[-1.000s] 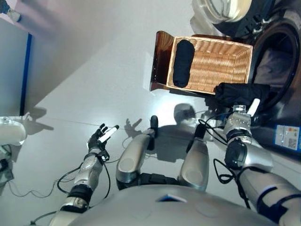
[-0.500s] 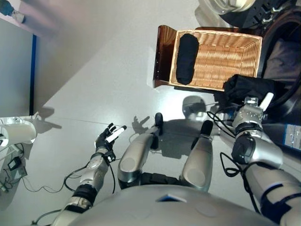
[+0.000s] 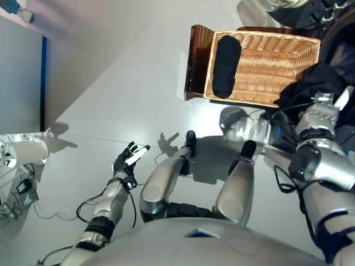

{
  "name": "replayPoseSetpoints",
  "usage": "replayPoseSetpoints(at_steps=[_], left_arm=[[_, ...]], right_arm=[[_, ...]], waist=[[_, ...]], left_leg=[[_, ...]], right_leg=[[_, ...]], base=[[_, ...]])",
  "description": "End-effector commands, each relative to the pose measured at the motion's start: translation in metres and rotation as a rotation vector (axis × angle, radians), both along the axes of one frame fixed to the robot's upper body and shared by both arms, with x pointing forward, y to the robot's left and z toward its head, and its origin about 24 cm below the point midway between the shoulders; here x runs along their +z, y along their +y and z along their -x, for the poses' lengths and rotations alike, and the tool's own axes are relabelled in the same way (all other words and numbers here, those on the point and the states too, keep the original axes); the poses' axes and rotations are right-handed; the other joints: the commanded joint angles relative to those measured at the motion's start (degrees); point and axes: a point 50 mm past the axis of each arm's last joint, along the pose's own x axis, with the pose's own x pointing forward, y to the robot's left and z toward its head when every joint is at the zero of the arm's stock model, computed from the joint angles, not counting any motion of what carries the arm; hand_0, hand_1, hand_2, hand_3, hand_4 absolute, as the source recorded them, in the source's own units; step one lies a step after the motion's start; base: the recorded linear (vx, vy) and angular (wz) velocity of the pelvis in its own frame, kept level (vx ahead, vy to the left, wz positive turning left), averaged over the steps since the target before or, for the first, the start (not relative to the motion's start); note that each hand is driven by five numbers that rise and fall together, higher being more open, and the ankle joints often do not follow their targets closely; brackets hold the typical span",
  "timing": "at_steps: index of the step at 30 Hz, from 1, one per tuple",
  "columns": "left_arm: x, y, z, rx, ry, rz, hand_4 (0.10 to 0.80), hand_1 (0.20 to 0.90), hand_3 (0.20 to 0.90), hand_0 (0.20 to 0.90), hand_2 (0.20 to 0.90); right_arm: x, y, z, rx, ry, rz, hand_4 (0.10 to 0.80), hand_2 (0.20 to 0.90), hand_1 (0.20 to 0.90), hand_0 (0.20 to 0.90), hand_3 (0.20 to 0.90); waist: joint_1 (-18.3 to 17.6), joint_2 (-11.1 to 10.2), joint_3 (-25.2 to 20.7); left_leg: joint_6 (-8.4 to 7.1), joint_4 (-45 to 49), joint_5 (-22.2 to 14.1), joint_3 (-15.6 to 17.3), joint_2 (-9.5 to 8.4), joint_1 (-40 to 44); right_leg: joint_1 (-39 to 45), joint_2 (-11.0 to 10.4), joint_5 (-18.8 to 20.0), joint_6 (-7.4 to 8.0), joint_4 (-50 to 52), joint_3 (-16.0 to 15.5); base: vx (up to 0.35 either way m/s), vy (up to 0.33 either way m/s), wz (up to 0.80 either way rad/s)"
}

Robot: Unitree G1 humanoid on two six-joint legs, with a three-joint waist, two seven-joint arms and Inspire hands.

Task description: Pick up the clothes and place them into the washing machine

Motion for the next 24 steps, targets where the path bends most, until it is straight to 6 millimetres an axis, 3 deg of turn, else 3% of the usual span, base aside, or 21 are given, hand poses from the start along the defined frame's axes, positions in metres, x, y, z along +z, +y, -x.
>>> replayPoseSetpoints(at_steps=[1, 8, 14, 20, 22, 23, 24], left_arm=[[0.008, 0.022, 0.011, 0.074, -0.052, -0.05, 0.8, 0.9, 0.9, 0.9, 0.9], [0.005, 0.021, 0.014, 0.102, -0.033, -0.037, 0.8, 0.9, 0.9, 0.9, 0.9], [0.003, 0.021, 0.018, 0.139, -0.013, -0.026, 0.8, 0.9, 0.9, 0.9, 0.9], [0.004, 0.02, 0.019, 0.151, -0.01, -0.024, 0.8, 0.9, 0.9, 0.9, 0.9], [0.003, 0.019, 0.02, 0.149, -0.008, -0.024, 0.8, 0.9, 0.9, 0.9, 0.9], [0.004, 0.018, 0.019, 0.144, -0.012, -0.023, 0.8, 0.9, 0.9, 0.9, 0.9], [0.004, 0.018, 0.019, 0.138, -0.014, -0.026, 0.8, 0.9, 0.9, 0.9, 0.9]], right_arm=[[0.107, -0.079, 0.047, -0.285, -0.149, 0.413, 0.3, 0.2, 0.2, 0.2, 0.2], [0.132, -0.1, 0.081, -0.507, -0.26, 0.374, 0.3, 0.2, 0.2, 0.2, 0.2], [0.129, -0.109, 0.11, -0.679, -0.254, 0.334, 0.3, 0.2, 0.2, 0.2, 0.2], [0.116, -0.109, 0.124, -0.751, -0.209, 0.308, 0.3, 0.2, 0.2, 0.2, 0.2], [0.115, -0.105, 0.118, -0.723, -0.192, 0.318, 0.3, 0.2, 0.2, 0.2, 0.2], [0.113, -0.103, 0.114, -0.703, -0.183, 0.322, 0.367, 0.293, 0.293, 0.293, 0.293], [0.113, -0.101, 0.11, -0.683, -0.184, 0.325, 0.775, 0.864, 0.864, 0.864, 0.864]], waist=[[-1.49, -0.49, -5.27], [-2.59, 0.5, -6.33], [-3.57, 1.04, -7.26], [-4.37, 0.96, -7.27], [-4.39, 0.81, -7.37], [-4.3, 0.82, -7.35], [-4.18, 0.77, -7.28]], left_leg=[[-5.22, 4.5, -3.88, -1.62, 2.79, -2.46], [-5.4, 3.46, -3.43, -1.69, 2.34, -2.64], [-5.44, 3.67, -3.69, -1.99, 2.11, -3.02], [-5.46, 3.75, -3.46, -1.98, 2.18, -3.98], [-5.33, 4.1, -3.68, -1.76, 2.2, -4.27], [-5.27, 4.22, -3.76, -1.65, 2.2, -4.33], [-5.21, 4.52, -3.87, -1.36, 2.26, -4.5]], right_leg=[[-2.14, 1.19, 1.38, -2.42, -0.29, 0.95], [-2.55, 1.23, 1.24, -2.39, -0.58, 1.26], [-2.88, 1.3, 1.06, -2.43, -0.17, 1.34], [-3.63, 1.4, 1.54, -2.49, -0.5, 1.43], [-4.03, 1.35, 1.69, -2.5, -0.31, 1.76], [-4.11, 1.32, 1.7, -2.52, -0.29, 1.8], [-4.35, 1.33, 1.72, -2.55, -0.16, 2.01]], base=[[0.047, 0.001, 0.0], [0.001, 0.001, 0.01], [0.017, 0.012, 0.04], [0.0, 0.0, 0.0], [0.0, 0.0, 0.0], [0.0, 0.0, 0.0], [0.0, 0.0, 0.0]])
